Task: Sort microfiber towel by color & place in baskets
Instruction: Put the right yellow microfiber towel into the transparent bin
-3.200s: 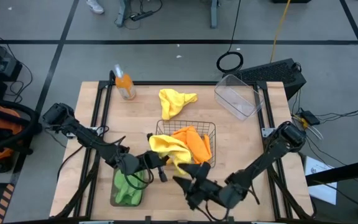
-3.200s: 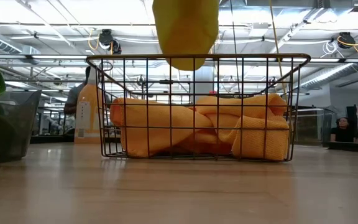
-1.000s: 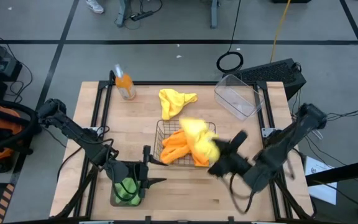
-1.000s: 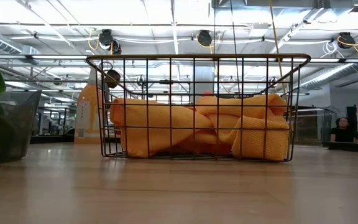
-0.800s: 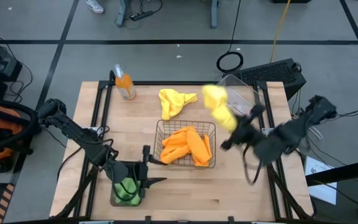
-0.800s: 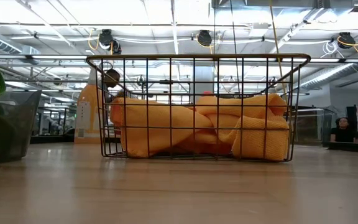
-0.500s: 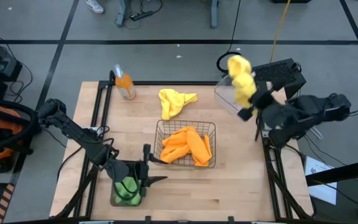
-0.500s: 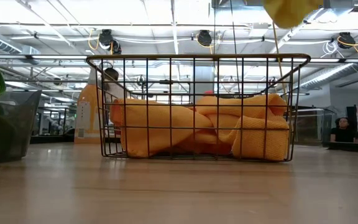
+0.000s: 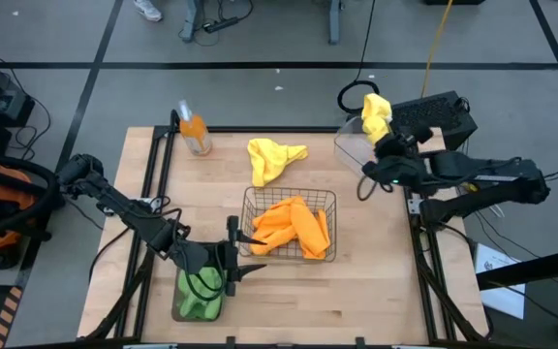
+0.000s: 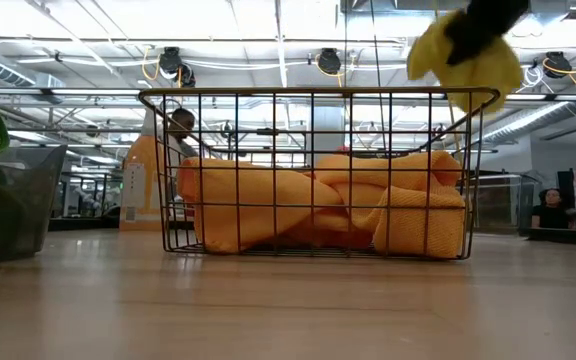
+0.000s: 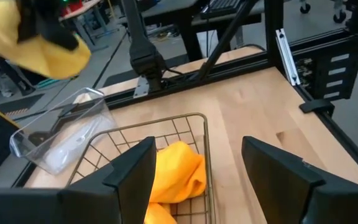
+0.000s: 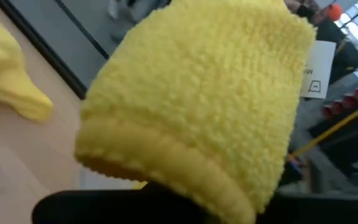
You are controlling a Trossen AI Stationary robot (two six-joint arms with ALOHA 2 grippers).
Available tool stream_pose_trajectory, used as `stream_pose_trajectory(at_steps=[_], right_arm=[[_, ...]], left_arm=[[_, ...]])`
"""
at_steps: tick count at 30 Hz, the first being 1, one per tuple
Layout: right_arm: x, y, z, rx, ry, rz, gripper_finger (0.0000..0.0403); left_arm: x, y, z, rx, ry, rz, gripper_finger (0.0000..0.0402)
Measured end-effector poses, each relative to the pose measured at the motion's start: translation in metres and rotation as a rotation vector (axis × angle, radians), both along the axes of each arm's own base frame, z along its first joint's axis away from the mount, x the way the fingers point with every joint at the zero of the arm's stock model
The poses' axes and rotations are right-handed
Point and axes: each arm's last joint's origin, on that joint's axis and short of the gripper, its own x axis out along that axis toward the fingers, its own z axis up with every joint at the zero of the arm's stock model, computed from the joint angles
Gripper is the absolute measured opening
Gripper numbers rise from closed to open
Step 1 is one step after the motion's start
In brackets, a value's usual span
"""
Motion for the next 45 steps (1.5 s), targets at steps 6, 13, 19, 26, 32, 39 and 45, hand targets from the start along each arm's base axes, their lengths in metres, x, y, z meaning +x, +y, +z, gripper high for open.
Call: stream_pose_trajectory(at_steps=[6,13,19,26,32,39,45], right_arm=[[0.013,-0.033,-0.054,0.013,0.155,-0.003,0.0006],[0.008,-0.078,-0.087,0.094,0.155,0.032,0.0006],[-0.003,-0.099,-0.099,0.22,0.123,0.053,0.0006],[-0.015,-0.108,-0.126,0.341,0.14,0.024,0.0006],[-0.02,-0.11,-0.149,0.411,0.202,0.007,0.0006],[-0.016,-0.114,-0.16,0.453,0.224,-0.015,0.001],[-0.009,-0.119,-0.174,0.493,0.238,-0.04,0.0051]], left_arm=[[0.001,0.001,0.0,0.048,-0.001,-0.011,0.0244],[0.006,0.011,0.0,0.07,0.001,0.015,0.0244],[0.01,0.019,-0.001,0.074,0.01,0.044,0.0244],[0.013,0.024,-0.002,0.069,0.021,0.028,0.0244],[0.013,0.024,-0.001,0.107,0.023,0.003,0.0244],[0.016,0.03,-0.001,0.108,0.026,0.007,0.0244],[0.019,0.034,-0.002,0.091,0.031,-0.017,0.0244]])
